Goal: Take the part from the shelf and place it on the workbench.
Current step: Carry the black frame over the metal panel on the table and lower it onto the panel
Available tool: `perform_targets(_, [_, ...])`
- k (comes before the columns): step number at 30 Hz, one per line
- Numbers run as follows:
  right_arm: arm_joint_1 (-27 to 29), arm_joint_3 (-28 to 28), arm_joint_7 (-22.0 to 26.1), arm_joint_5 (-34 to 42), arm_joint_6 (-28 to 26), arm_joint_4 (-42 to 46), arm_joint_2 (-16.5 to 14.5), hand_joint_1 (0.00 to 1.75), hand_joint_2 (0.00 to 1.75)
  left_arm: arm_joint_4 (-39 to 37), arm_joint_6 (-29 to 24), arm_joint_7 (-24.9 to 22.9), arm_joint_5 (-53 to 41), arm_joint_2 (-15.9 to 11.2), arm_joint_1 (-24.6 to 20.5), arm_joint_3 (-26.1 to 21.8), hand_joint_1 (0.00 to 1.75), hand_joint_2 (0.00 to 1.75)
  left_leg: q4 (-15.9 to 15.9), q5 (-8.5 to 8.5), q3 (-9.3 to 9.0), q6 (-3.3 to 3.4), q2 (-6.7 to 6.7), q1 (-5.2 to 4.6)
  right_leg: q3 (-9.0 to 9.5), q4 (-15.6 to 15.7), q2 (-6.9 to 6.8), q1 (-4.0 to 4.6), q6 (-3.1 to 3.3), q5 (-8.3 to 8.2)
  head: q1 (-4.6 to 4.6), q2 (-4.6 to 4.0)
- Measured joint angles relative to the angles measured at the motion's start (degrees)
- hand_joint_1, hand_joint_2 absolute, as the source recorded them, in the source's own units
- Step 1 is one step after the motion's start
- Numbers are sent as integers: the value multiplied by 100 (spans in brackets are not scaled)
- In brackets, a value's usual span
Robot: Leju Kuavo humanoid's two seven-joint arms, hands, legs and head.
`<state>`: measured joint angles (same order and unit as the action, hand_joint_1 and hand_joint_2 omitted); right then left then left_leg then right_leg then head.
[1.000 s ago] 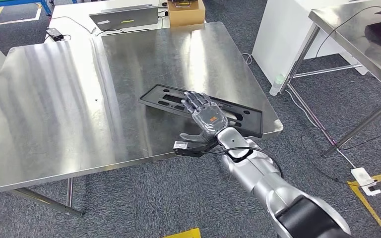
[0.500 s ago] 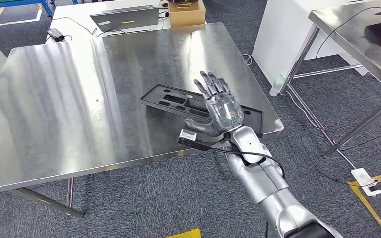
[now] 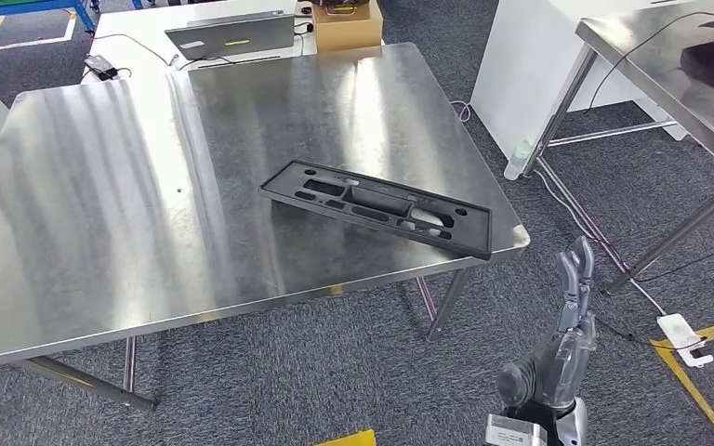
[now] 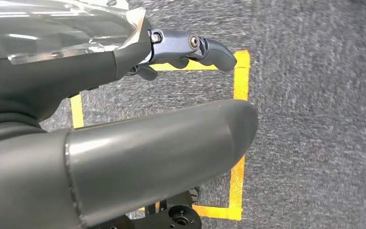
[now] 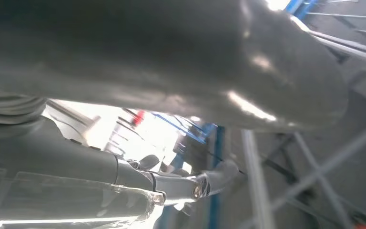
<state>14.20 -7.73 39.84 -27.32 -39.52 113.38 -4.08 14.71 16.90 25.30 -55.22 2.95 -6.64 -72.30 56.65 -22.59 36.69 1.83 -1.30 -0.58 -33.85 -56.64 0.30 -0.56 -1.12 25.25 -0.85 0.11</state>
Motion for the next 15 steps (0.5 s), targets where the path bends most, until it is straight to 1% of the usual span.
perform_targets(2, [109,-4,3,73,9,-15,-37,0,0,0,0,-49,20,2,3,-56,0,0,3,-1,-5,2,2,-2,8,2,0,-2,0,-1,0,0])
perform_targets(6, [222,-13,-23,242,184,-76,-111,0,0,4,0,-205,138,4,8,-170,0,0,30,-45,-13,47,1,-18,43,9,-1,-22,-21,9,1,0])
perform_targets(9, [294,-30,-65,310,346,-189,-205,0,0,4,0,-349,232,5,16,-278,0,0,56,-49,-29,91,0,-25,75,14,-1,-28,-57,9,1,0])
perform_targets(11, [321,-41,-81,285,455,-261,-272,0,0,4,0,-428,253,11,25,-332,0,0,4,6,-75,134,10,-14,92,5,-2,-16,-90,17,2,0])
perform_targets(12, [327,-44,-92,246,517,-292,-301,0,0,4,0,-454,257,22,28,-347,0,0,-49,40,-104,156,21,0,71,-64,-3,-5,-87,89,-1,0])
perform_targets(13, [330,-45,-108,189,582,-322,-329,0,0,5,0,-471,266,32,30,-355,0,0,-102,75,-126,180,33,18,10,-234,-4,4,-70,226,-8,0])
perform_targets(14, [339,-42,-127,117,654,-354,-356,0,0,6,0,-482,275,44,30,-360,0,0,-136,102,-130,195,44,32,-99,-534,-6,2,-42,430,-15,0])
perform_targets(15, [356,-34,-147,37,725,-383,-386,0,0,7,0,-485,284,52,32,-361,0,0,-147,119,-113,207,48,34,-235,-911,-6,-2,-19,658,-22,0])
